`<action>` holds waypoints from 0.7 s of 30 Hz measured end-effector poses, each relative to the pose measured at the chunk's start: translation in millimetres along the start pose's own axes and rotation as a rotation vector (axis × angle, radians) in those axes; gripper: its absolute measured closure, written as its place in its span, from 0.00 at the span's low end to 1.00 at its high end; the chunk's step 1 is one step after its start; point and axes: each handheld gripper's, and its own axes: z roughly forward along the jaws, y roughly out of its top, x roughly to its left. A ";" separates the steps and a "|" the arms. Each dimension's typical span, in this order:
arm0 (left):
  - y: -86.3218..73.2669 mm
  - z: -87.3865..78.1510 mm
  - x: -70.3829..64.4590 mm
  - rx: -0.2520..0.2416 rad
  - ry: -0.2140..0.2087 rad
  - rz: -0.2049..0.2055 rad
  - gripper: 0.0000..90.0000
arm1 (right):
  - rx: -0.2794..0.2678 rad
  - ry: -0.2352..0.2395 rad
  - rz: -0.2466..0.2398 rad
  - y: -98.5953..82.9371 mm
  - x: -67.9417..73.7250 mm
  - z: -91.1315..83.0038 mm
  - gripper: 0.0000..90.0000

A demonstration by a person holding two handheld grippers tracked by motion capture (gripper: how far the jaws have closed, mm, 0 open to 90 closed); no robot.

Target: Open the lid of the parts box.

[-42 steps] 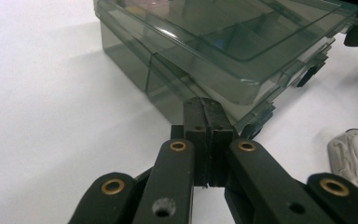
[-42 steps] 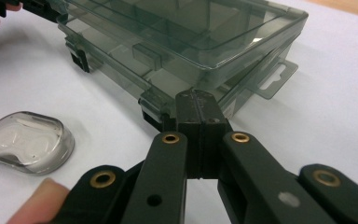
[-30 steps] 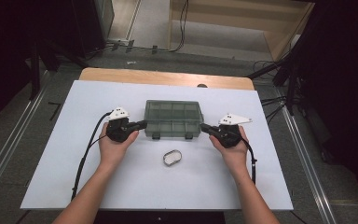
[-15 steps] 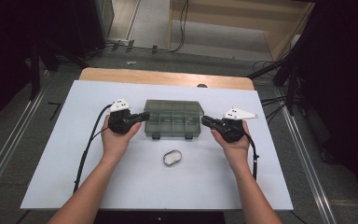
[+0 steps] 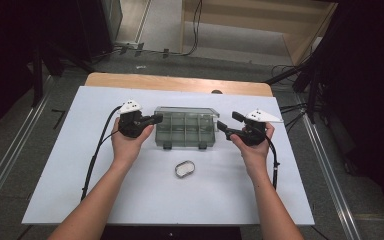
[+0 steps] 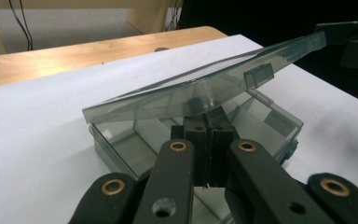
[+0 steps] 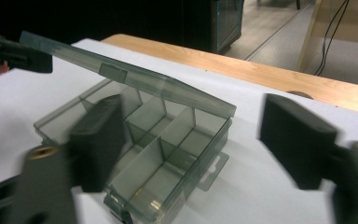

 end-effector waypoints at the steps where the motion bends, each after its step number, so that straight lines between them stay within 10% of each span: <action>1: 1.1 0.3 0.5 0.001 0.001 0.001 0.99 | -0.006 0.005 0.013 0.3 -1.4 1.6 0.06; 11: 10.3 5.0 3.4 -0.010 0.016 0.003 0.99 | -0.023 -0.015 0.062 2.1 -7.2 18.4 0.00; 21: 21.2 8.9 7.1 -0.033 0.037 0.009 0.99 | -0.043 -0.041 0.077 3.1 -13.3 36.8 0.51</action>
